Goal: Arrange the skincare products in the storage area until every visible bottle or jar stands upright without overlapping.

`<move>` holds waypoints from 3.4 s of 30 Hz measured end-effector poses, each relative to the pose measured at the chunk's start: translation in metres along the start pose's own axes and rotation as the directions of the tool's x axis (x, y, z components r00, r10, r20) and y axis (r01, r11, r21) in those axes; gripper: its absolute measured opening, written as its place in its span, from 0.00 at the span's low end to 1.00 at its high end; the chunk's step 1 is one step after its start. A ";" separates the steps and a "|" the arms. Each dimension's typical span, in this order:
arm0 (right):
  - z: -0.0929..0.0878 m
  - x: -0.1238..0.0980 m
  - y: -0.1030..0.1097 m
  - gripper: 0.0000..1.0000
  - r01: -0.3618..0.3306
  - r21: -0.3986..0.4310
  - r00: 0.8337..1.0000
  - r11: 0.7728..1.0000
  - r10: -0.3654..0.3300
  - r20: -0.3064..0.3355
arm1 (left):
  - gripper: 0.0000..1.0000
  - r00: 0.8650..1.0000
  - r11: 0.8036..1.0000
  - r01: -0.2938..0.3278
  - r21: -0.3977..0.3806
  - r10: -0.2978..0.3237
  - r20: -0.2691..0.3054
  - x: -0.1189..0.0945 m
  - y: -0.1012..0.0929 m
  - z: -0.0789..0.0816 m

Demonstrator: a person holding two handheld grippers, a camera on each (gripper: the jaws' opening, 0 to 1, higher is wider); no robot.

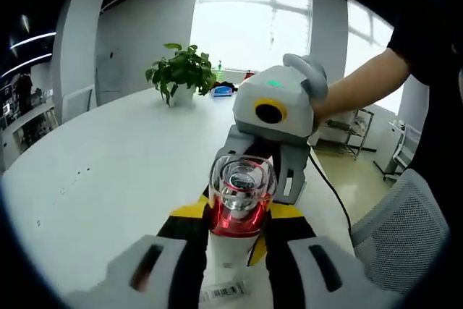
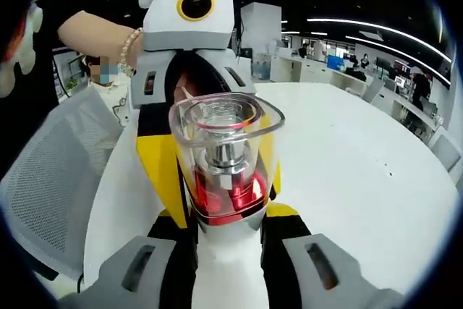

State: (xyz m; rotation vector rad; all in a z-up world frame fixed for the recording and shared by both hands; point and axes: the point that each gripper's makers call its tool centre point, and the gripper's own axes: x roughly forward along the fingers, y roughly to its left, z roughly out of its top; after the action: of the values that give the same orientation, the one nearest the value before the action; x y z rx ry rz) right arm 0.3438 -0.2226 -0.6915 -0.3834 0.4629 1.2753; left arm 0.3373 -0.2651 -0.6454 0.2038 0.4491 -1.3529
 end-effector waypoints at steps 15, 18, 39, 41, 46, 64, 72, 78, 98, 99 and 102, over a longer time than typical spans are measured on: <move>-0.007 0.001 -0.006 0.32 0.063 0.070 0.998 0.996 -0.064 0.008 | 0.26 1.000 1.000 -0.017 -0.018 0.017 -0.012 -0.001 0.002 -0.002; -0.007 0.002 -0.005 0.32 0.085 0.085 0.996 0.993 -0.087 0.013 | 0.26 1.000 1.000 -0.024 -0.020 0.024 -0.017 -0.002 0.005 -0.004; -0.019 -0.010 0.009 0.55 0.193 0.172 0.981 0.966 -0.191 -0.031 | 0.40 0.994 0.994 -0.097 -0.057 0.094 -0.047 -0.021 0.001 -0.015; -0.017 -0.011 0.010 0.58 0.202 0.181 0.979 0.963 -0.201 -0.020 | 0.42 0.993 0.991 -0.109 -0.072 0.106 -0.044 -0.026 0.000 -0.017; -0.016 -0.012 0.017 0.65 0.218 0.199 0.976 0.955 -0.219 -0.019 | 0.48 0.990 0.985 -0.139 -0.105 0.137 -0.031 -0.038 -0.004 -0.022; -0.015 -0.018 0.049 0.75 0.255 0.247 0.965 0.935 -0.262 -0.008 | 0.64 0.965 0.931 -0.262 -0.254 0.261 -0.040 -0.086 -0.025 -0.057; -0.011 -0.025 0.063 0.80 0.260 0.271 0.961 0.927 -0.275 0.018 | 0.71 0.946 0.889 -0.315 -0.333 0.322 -0.036 -0.113 -0.032 -0.075; -0.013 -0.033 0.075 0.84 0.271 0.299 0.956 0.915 -0.292 0.027 | 0.76 0.930 0.853 -0.346 -0.391 0.366 -0.026 -0.130 -0.043 -0.086; -0.030 -0.048 0.107 0.94 0.266 0.392 0.950 0.881 -0.308 0.047 | 0.90 0.877 0.747 -0.444 -0.495 0.477 -0.066 -0.180 -0.069 -0.127; -0.030 -0.048 0.109 0.94 0.269 0.392 0.949 0.880 -0.311 0.046 | 0.91 0.875 0.745 -0.449 -0.493 0.479 -0.073 -0.183 -0.072 -0.130; -0.028 -0.049 0.112 0.96 0.274 0.399 0.946 0.875 -0.320 0.054 | 0.92 0.867 0.737 -0.463 -0.493 0.492 -0.079 -0.190 -0.076 -0.132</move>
State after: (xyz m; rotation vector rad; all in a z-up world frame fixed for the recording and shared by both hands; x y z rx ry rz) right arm 0.2216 -0.2490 -0.6909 -0.0380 0.5203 0.8727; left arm 0.2097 -0.0592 -0.6745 -0.1472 0.6343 -0.6946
